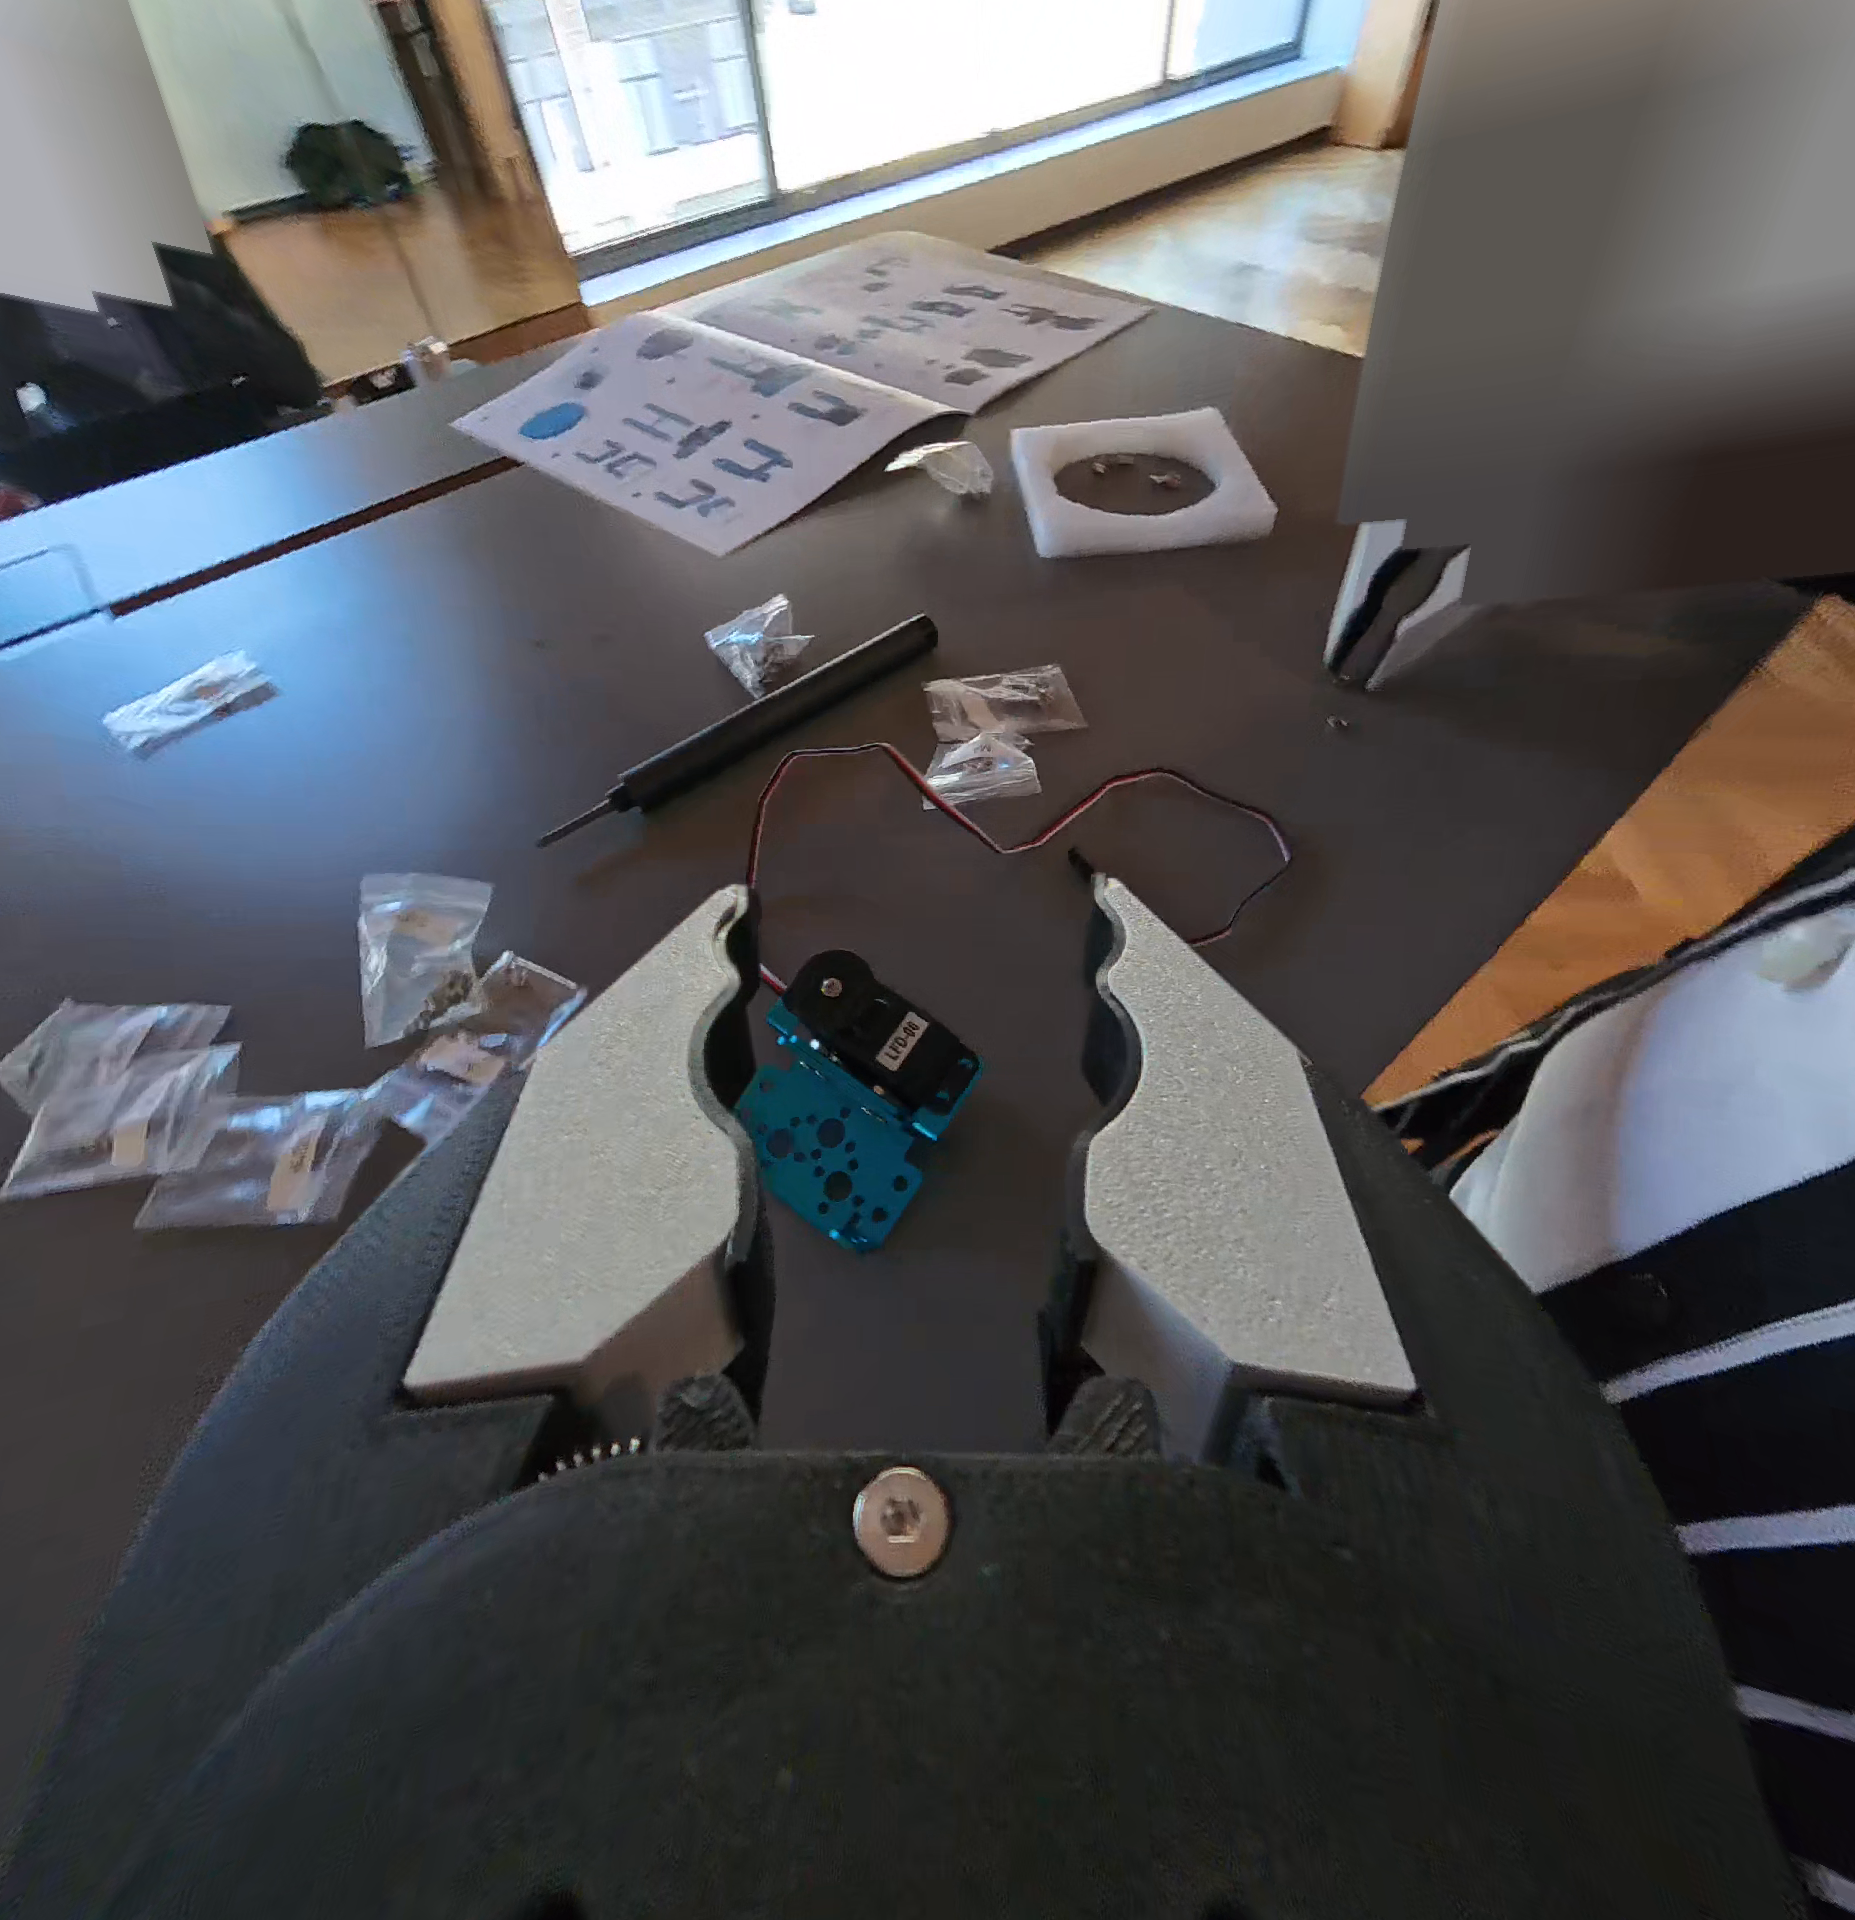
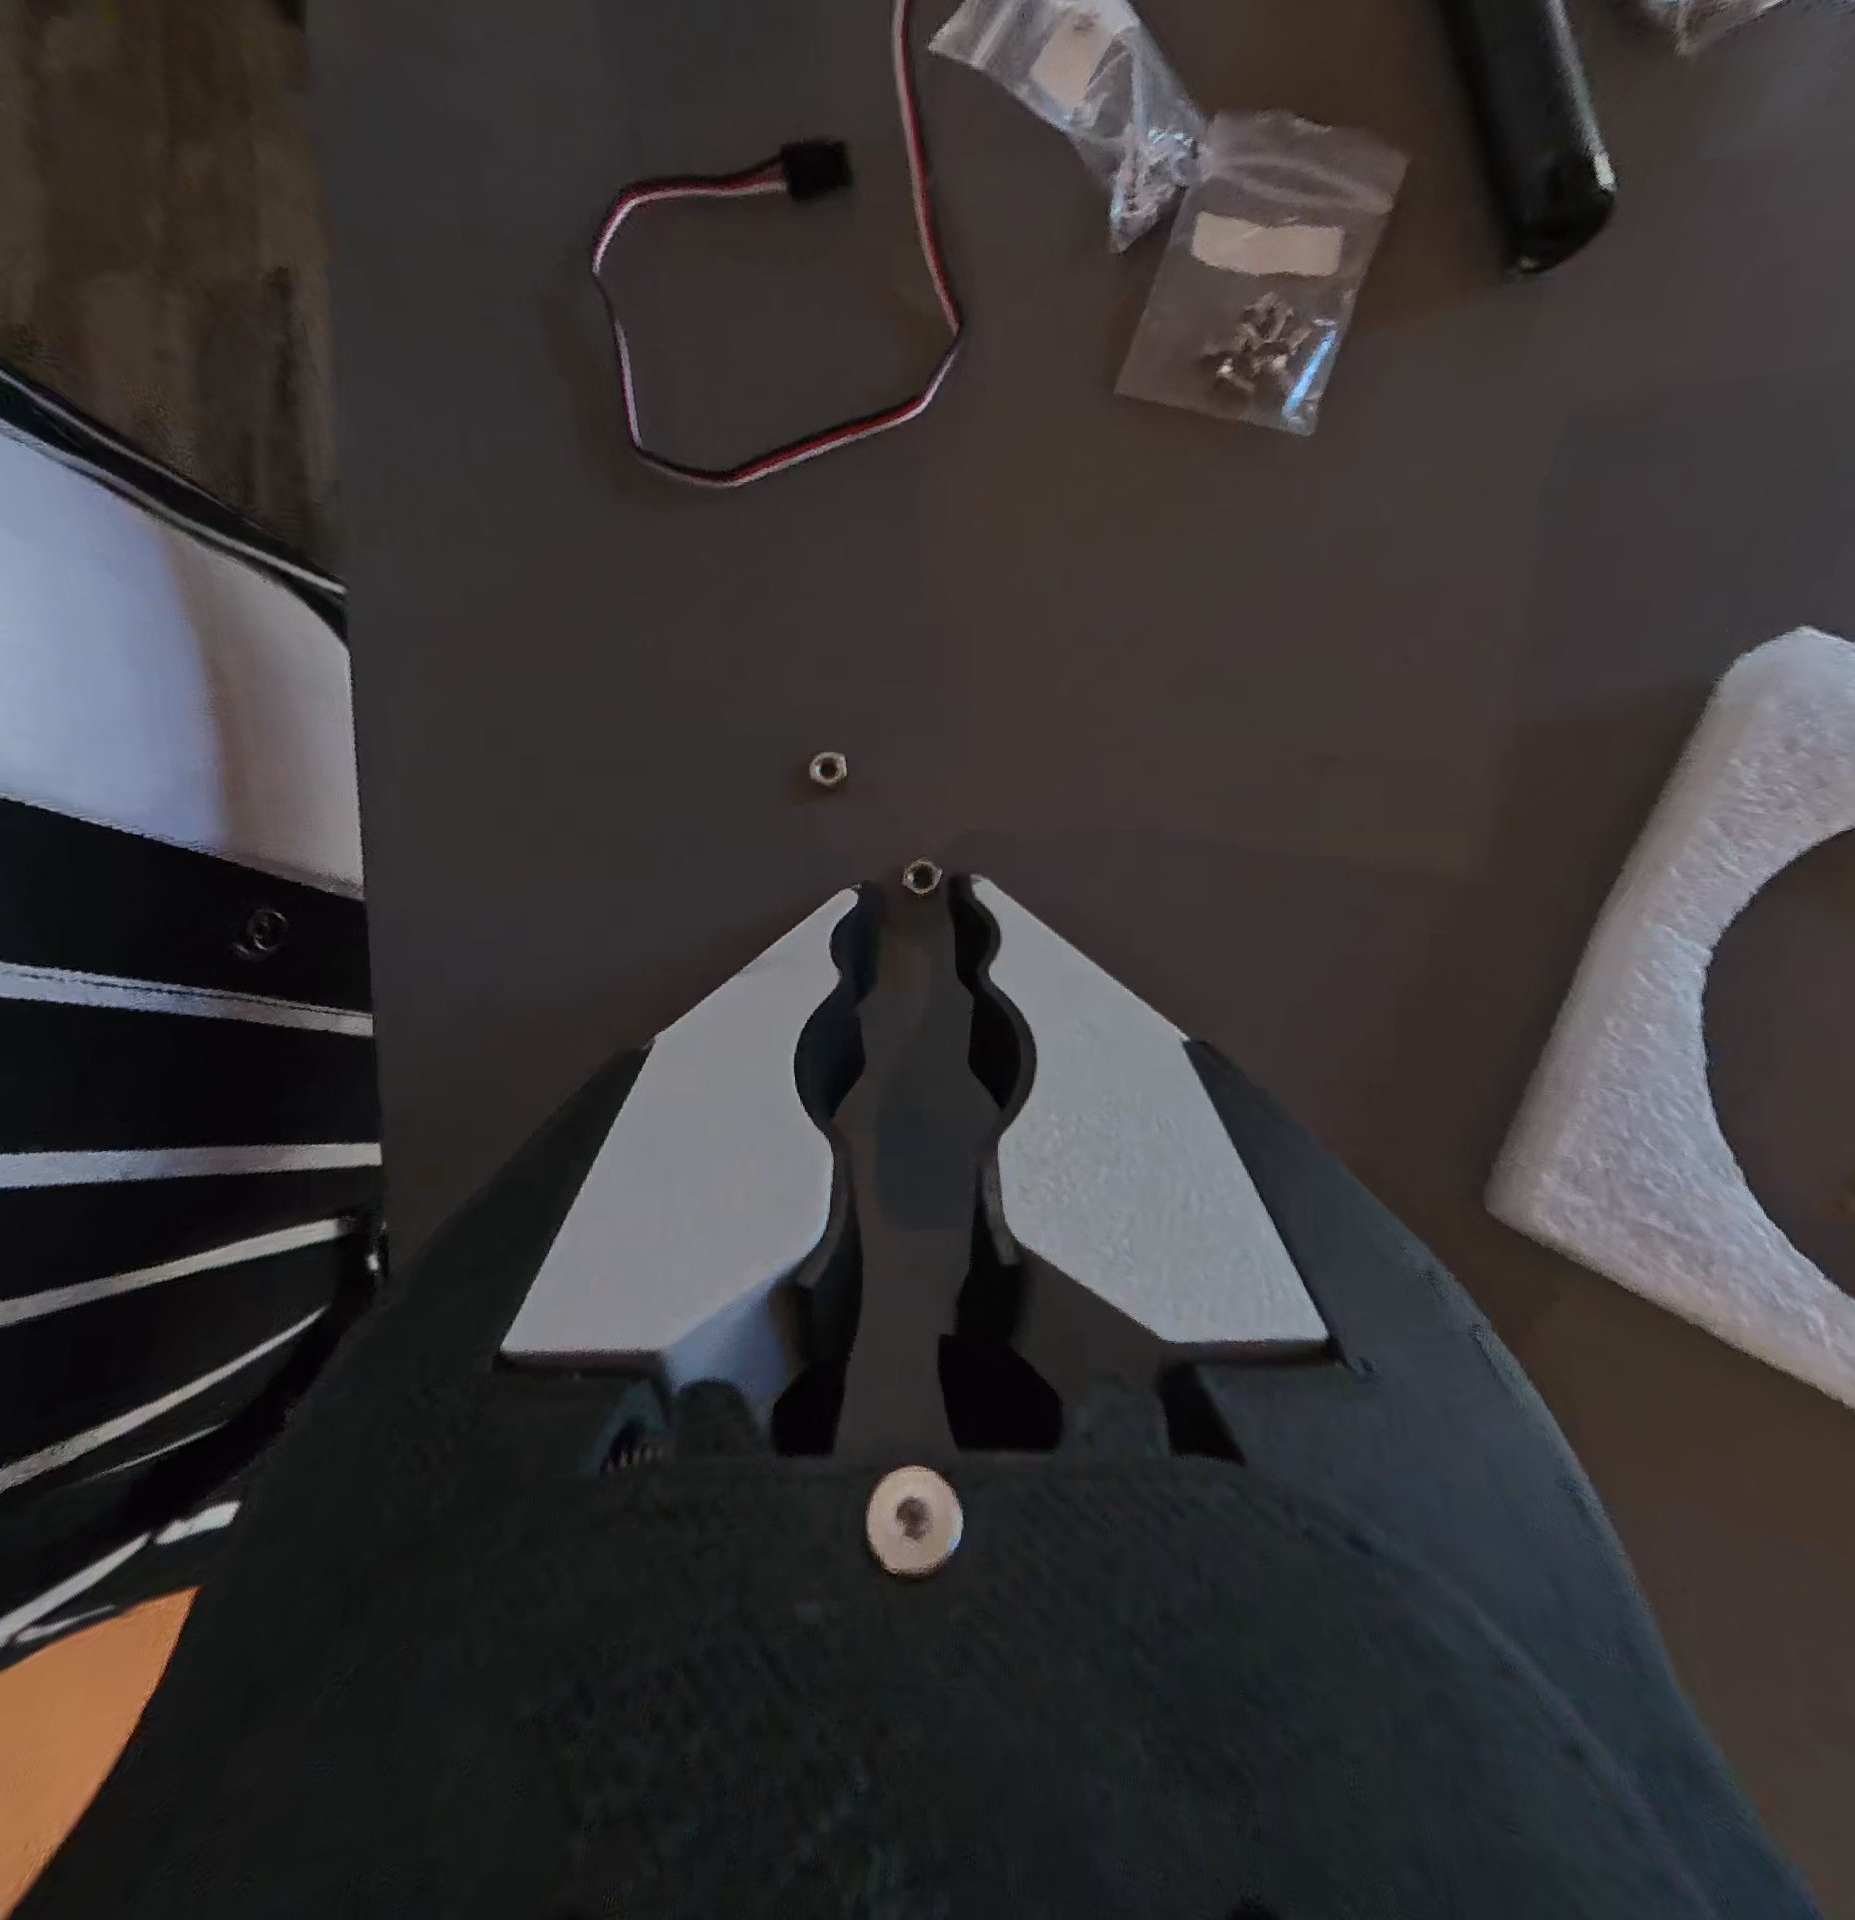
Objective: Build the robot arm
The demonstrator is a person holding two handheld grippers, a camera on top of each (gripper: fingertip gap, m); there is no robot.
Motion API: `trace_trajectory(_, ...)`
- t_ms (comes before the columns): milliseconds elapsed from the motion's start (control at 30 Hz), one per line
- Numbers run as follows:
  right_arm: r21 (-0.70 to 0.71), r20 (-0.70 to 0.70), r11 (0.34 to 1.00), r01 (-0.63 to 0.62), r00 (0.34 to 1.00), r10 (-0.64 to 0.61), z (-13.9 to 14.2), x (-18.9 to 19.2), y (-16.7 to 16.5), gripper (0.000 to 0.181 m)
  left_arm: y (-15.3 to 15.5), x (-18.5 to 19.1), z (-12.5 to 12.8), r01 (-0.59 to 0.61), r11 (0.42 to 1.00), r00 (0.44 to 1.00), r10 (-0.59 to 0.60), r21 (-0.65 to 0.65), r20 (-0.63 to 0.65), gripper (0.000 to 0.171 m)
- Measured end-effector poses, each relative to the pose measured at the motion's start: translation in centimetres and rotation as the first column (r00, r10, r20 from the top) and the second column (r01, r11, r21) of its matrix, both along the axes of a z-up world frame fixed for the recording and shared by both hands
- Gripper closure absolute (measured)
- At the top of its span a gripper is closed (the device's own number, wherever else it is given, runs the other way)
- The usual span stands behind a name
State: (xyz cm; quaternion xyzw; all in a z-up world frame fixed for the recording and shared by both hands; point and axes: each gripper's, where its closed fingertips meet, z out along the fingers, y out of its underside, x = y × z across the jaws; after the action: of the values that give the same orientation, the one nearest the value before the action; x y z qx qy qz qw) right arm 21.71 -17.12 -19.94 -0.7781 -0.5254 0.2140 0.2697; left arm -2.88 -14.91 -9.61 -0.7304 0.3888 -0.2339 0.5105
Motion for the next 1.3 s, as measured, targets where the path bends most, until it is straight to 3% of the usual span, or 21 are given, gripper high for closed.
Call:
trace_trajectory(200,0.080,-0.012,0.988,-0.129,0.991,0.130,0.3,0.2,-0.3,0.155,-2.0,0.3,-0.3,-0.258,0.959,0.962,0.266,-0.113,0.063,0.112)
trace_trajectory(333,0.148,-0.114,0.977,-0.156,0.978,0.173,1.7,-0.3,-0.5,0.154,-2.8,-0.2,-3.0,-0.448,0.894,0.884,0.446,0.019,-0.142,0.123)
trace_trajectory(433,0.174,-0.168,0.970,-0.168,0.966,0.197,2.6,-0.9,-0.4,0.154,-3.2,-0.2,-4.7,-0.474,0.859,0.804,0.511,0.193,-0.305,0.144)
trace_trajectory(567,0.191,-0.192,0.947,-0.259,0.936,0.295,4.2,-3.6,-0.4,0.154,-2.4,-1.2,-6.5,-0.428,0.828,0.671,0.559,0.361,-0.488,0.147)
trace_trajectory(667,0.261,-0.155,0.901,-0.347,0.906,0.394,5.7,-6.2,-0.4,0.153,-1.6,-0.9,-6.6,-0.301,0.803,0.568,0.584,0.515,-0.579,0.156)
trace_trajectory(800,0.274,-0.174,0.872,-0.405,0.871,0.460,6.5,-9.1,-1.3,0.152,-1.0,0.4,-6.9,-0.110,0.764,0.489,0.599,0.636,-0.635,0.160)
trace_trajectory(900,0.270,-0.187,0.868,-0.416,0.862,0.471,6.1,-9.9,-1.7,0.152,-0.9,0.4,-7.4,-0.048,0.742,0.463,0.610,0.669,-0.643,0.159)
trace_trajectory(1000,0.251,-0.183,0.877,-0.409,0.870,0.458,5.6,-9.8,-1.5,0.152,-1.0,0.2,-6.5,-0.025,0.691,0.475,0.645,0.723,-0.599,0.159)
trace_trajectory(1300,0.215,-0.227,0.913,-0.346,0.892,0.391,5.9,-9.4,-0.2,0.153,0.0,-0.4,-7.2,0.014,0.674,0.462,0.651,0.739,-0.603,0.168)
